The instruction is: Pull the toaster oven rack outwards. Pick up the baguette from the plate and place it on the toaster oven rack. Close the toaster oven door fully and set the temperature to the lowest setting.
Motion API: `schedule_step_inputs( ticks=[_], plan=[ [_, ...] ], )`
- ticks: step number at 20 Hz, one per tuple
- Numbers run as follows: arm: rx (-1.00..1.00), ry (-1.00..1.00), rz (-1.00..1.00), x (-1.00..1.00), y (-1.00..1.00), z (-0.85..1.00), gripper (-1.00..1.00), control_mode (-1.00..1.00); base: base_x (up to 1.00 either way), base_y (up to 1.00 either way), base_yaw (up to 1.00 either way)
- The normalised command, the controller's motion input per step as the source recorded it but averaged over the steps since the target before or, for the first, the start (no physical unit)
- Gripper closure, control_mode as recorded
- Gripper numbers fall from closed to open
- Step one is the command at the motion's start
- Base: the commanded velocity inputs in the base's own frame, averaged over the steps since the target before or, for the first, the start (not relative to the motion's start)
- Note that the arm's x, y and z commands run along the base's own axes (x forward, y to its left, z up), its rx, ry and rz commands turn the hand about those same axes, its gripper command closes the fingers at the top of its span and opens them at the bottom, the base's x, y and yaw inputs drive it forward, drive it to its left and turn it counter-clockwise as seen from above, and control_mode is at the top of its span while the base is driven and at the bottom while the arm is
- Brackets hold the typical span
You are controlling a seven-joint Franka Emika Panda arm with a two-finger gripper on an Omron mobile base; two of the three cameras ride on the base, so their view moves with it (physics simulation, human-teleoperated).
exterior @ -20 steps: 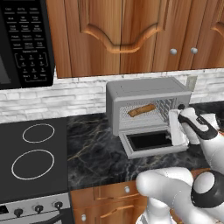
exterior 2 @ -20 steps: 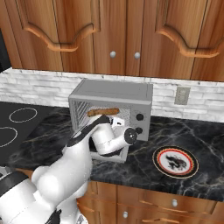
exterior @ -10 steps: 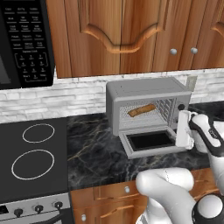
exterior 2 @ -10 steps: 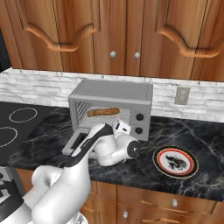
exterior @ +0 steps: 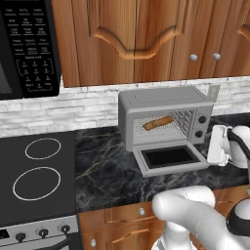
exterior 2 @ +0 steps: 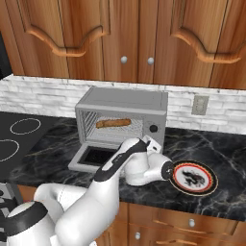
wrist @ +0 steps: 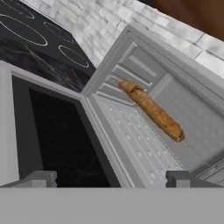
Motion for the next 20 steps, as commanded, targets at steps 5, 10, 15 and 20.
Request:
schedule_step_inputs(
  ticks=[5, 10, 15, 20],
  plan=[
    [0.22, 0.22, 0.09, 0.0, -0.36, 0.0, -1.0, -1.0, 0.0, 0.0, 0.0],
    [0.24, 0.24, 0.1, 0.0, -0.25, -0.01, -1.0, -1.0, 0.0, 0.0, 0.0],
    [0.15, 0.14, 0.01, -0.02, -0.13, -0.14, -1.0, -1.0, 0.0, 0.0, 0.0],
    [0.01, 0.02, -0.03, -0.29, 0.0, -0.33, -1.0, -1.0, 0.0, 0.0, 0.0]
  ],
)
